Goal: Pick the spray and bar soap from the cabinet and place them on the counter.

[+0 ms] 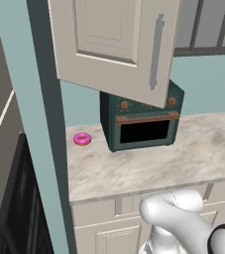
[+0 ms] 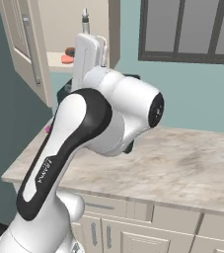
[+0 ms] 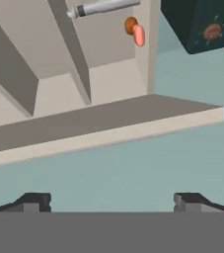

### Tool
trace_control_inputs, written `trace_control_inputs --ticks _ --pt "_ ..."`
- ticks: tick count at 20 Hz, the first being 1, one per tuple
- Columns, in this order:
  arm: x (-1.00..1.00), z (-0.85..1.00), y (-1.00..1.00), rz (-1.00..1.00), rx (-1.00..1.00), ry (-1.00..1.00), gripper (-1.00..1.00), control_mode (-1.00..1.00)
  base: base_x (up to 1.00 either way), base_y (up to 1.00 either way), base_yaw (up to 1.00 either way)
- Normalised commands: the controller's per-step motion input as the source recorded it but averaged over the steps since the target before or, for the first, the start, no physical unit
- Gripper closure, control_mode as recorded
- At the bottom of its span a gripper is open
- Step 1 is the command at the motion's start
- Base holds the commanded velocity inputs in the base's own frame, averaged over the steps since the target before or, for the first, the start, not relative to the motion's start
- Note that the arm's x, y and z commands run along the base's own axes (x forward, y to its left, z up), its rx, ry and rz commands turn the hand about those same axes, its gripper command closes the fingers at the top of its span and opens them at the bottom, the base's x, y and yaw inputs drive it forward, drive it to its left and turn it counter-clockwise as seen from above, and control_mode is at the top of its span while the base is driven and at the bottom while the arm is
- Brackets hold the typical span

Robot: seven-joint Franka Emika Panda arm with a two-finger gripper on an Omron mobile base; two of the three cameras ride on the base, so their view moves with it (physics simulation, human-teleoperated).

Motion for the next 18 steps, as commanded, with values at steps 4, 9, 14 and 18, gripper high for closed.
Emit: trace_control_inputs --ticks 4,9,14,18 --pt "0.33 0.00 0.01 0.18 0.00 0.00 -1.00 -1.00 0.00 0.00 0.00" --pt "0.46 0.00 0.02 0.12 0.00 0.00 -1.00 -1.00 0.00 0.00 0.00" --pt "0.23 0.00 0.10 0.03 0.00 0.00 -1.00 -1.00 0.00 0.00 0.00" --pt "0.21 -0.02 0.13 0.00 0.00 0.00 -1.00 -1.00 0.00 0.00 0.00"
